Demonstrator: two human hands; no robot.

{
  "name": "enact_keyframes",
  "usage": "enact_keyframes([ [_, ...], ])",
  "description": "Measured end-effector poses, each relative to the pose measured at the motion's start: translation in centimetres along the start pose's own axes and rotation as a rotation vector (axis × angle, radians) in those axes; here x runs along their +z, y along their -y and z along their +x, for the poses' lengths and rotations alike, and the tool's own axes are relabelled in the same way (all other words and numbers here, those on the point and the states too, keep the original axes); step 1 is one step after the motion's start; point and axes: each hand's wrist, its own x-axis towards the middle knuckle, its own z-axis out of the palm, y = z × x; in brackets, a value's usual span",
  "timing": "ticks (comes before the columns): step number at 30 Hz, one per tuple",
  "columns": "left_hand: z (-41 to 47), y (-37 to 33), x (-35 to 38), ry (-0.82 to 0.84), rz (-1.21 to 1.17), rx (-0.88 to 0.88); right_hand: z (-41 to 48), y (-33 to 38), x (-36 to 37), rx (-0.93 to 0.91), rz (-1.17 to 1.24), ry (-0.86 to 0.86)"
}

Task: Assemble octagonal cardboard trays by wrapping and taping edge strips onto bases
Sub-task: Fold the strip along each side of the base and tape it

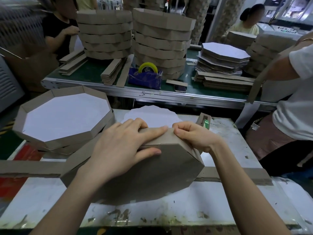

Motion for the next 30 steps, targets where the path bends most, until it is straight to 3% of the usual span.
enact_keyframes([
  [6,0.0,0.0,-0.1,0.015,0.03,0.018,0.9,-1.0,-1.6,-0.033,0.222,0.245],
  [8,0.2,0.3,-0.1,0.013,0.013,0.01,1.0,-2.1,-2.6,-0.017,0.263,0.234],
  [10,0.2,0.6,-0.1,0.017,-0.023,-0.011,1.1,-3.6,-3.5,0.027,0.356,0.009],
  [12,0.3,0.8,-0.1,0.005,-0.048,-0.014,2.1,-5.5,-4.5,0.1,0.42,-0.43],
  [14,0.4,0.6,-0.1,-0.004,-0.051,-0.01,3.3,-7.6,-5.6,0.283,0.42,-0.915],
  [15,0.4,0.4,0.0,-0.005,-0.043,-0.008,3.7,-8.9,-6.3,0.407,0.373,-1.062],
  [19,0.2,0.3,0.3,-0.03,-0.032,-0.016,3.9,-13.4,-8.4,0.832,0.033,-1.13],
  [22,0.0,0.5,0.2,-0.051,-0.024,-0.028,4.0,-14.0,-8.9,0.998,-0.136,-1.147],
  [26,0.2,0.3,0.1,-0.043,-0.025,-0.034,3.6,-15.8,-9.8,0.886,0.018,-0.996],
  [30,0.4,0.3,0.0,-0.04,-0.04,-0.038,3.8,-16.1,-10.1,0.84,0.161,-1.14],
])
